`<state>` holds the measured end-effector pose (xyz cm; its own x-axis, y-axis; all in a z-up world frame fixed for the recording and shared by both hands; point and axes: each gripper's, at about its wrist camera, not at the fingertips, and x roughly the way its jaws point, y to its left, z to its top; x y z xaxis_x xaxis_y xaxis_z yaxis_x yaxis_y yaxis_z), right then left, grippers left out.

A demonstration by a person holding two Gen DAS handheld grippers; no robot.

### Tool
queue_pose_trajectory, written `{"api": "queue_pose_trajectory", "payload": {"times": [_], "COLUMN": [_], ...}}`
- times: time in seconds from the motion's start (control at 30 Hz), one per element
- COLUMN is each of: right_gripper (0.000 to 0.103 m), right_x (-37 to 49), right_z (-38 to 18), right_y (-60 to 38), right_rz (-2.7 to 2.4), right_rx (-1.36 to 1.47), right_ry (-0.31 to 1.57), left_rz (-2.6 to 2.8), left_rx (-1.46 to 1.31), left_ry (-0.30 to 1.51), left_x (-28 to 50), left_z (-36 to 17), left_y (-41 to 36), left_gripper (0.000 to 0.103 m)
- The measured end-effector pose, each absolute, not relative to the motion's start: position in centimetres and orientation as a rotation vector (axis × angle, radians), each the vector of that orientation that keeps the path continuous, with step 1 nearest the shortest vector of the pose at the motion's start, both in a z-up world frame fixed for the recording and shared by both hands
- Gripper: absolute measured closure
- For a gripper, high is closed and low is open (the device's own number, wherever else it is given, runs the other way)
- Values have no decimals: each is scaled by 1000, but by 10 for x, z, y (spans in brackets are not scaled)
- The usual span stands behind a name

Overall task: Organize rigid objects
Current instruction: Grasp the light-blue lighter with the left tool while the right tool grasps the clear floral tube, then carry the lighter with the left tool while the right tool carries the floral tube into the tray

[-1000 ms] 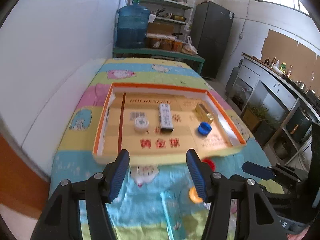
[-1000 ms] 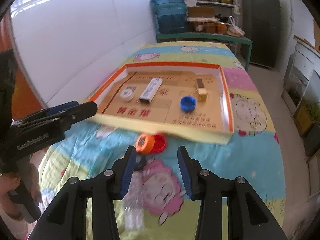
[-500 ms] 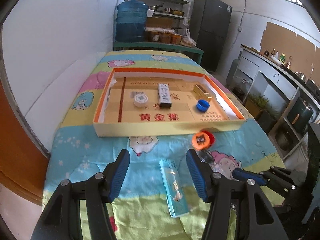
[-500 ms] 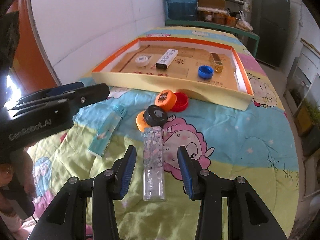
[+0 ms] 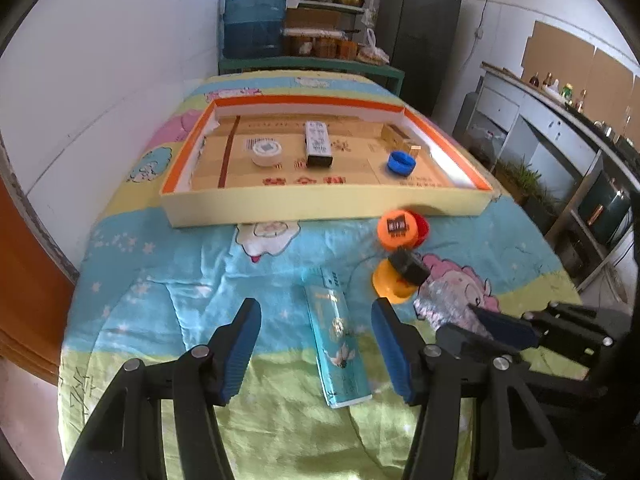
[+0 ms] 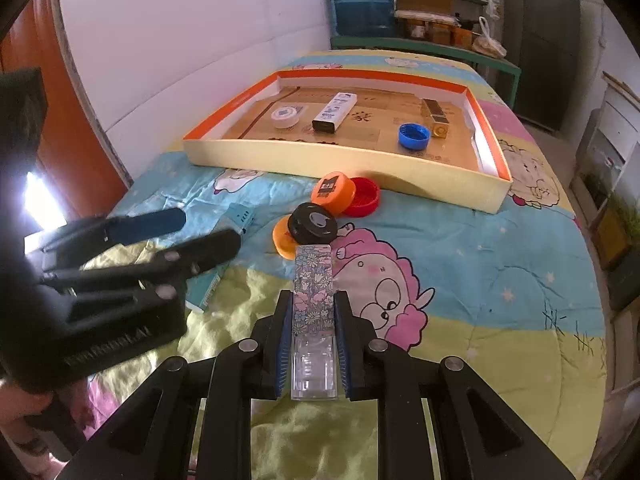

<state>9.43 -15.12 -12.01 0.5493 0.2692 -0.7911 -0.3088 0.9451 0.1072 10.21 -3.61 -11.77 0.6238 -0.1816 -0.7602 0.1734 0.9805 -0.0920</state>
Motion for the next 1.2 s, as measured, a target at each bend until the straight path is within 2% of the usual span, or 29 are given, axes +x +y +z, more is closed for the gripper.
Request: {"api": "queue_pose_trajectory", "payload": {"times": [0.13, 0.23, 0.3, 0.37, 0.4, 0.83, 1.2], "right_gripper": [83, 83, 83, 83, 83, 83, 83], "right_x": [94, 96, 96, 96, 96, 99, 99], "right_z": [-120, -121, -120, -120, -120, -121, -104], "right_y": [-153, -152, -152, -151, -151, -145, -138], "right_rz": [342, 344, 346, 347, 347, 372, 376], "right_rx": [-41, -38, -35, -34, -33, -24, -35], "right_ry": [928, 931, 930, 928, 928, 933, 892], "left_rz": [-171, -159, -147, -141, -138, -140, -143], "left_rx": [15, 25, 32, 29, 28, 15, -22], "left_ry": [905, 899, 896, 892, 892, 864, 813], "left_x": [105, 106, 105, 106, 106, 103, 103], "left_z": [-126, -127, -127, -126, -126, -120, -94], "left_y": [-39, -40, -40, -39, -38, -33, -23], "left_gripper": [52, 53, 60, 77, 81, 81, 81]}}
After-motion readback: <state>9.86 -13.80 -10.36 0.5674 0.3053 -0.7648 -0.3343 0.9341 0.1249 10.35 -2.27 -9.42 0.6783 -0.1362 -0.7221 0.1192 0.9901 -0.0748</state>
